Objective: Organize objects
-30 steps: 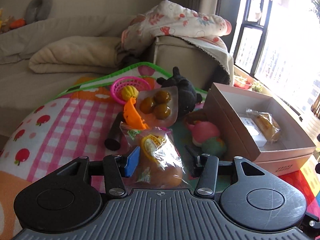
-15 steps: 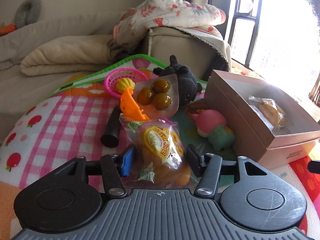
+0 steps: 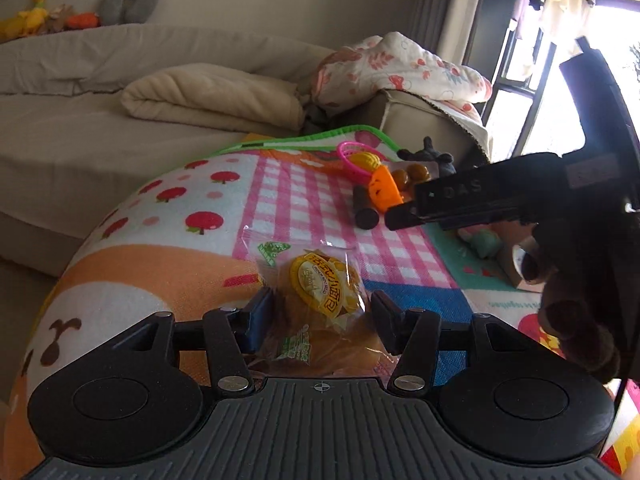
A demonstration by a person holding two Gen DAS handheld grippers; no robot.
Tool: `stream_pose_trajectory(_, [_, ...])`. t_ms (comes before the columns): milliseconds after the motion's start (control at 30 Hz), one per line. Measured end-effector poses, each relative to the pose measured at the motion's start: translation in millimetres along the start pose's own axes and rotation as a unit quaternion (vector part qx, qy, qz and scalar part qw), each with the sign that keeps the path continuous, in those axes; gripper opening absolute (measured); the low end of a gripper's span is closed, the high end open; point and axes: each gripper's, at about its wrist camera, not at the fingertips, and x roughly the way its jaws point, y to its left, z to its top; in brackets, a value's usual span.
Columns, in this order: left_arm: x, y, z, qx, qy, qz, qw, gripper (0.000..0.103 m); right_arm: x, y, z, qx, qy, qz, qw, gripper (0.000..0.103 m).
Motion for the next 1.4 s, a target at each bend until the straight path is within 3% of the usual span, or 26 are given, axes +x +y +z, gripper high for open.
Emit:
stream_pose_trajectory(100, [-0.4,-5.2,-1.1,0.015,-0.007,0.005,0.9999,0.058,33.8,10.1,16.2,0.014,0.016,-0.016,1.000,0.058])
stream_pose_trajectory(200, [-1.7,-1.3,-2.7,0.004,-0.009,-0.001,1.0000,0.058,55.7,18.5,21.8,0.006,0.035,-0.036,0.999,0.045])
stream_pose_trajectory(300, [-4.5,2.6,-5.2,-0.010,-0.013,-0.008,0.9998,0.058,48.7,25.7,16.3,-0.026,0.035,-0.037,0.998,0.027])
stream_pose_trajectory(433, [-4.6,2.6,-5.1,-0.013,-0.013,-0.009,0.9998,0.058,21.6,24.6,-5.3,-0.065,0.048,-0.029,0.996,0.023])
stream_pose_trajectory(700, [-2.9,-5.8,-4.1,-0.001,-0.009,0.006,0.9999,0.058,-60.5,-1.3,-76.4,-0.118,0.064,0.007,0.991,0.023])
stream_pose_trajectory(900, [5.6,-39.4,-7.7,0.022,0.011,-0.047,0.9986,0.058,-103.6,-24.3,-115.0,-0.155,0.061,-0.021,0.986,0.022])
stream_pose_trajectory(1033, [11.0,-57.5,-10.6,0.037,0.019,-0.057,0.9975,0.058,-119.5,-36.5,-131.3,-0.175,0.041,-0.064,0.982,0.024])
stream_pose_trajectory(1067, [12.2,-59.8,-10.5,0.038,0.019,-0.055,0.9976,0.058,-121.6,-40.7,-134.8,-0.179,0.033,-0.083,0.980,0.027])
stream_pose_trajectory(1133, [14.5,-63.5,-10.8,0.036,0.020,-0.052,0.9978,0.058,-122.6,-47.9,-141.0,-0.186,0.016,-0.127,0.974,0.046])
stream_pose_trajectory(1233, [16.5,-67.5,-11.8,0.041,0.018,-0.045,0.9980,0.058,-120.5,-64.9,-148.1,-0.173,0.004,-0.186,0.967,0.049])
stream_pose_trajectory(1300, [17.5,-68.5,-11.6,0.043,0.016,-0.043,0.9980,0.058,-125.2,-74.2,-146.4,-0.128,-0.002,-0.172,0.977,0.050])
stream_pose_trajectory(1400, [18.0,-67.0,-11.5,0.039,0.015,-0.044,0.9981,0.058,-137.6,-74.9,-142.6,-0.082,-0.028,-0.090,0.992,0.053])
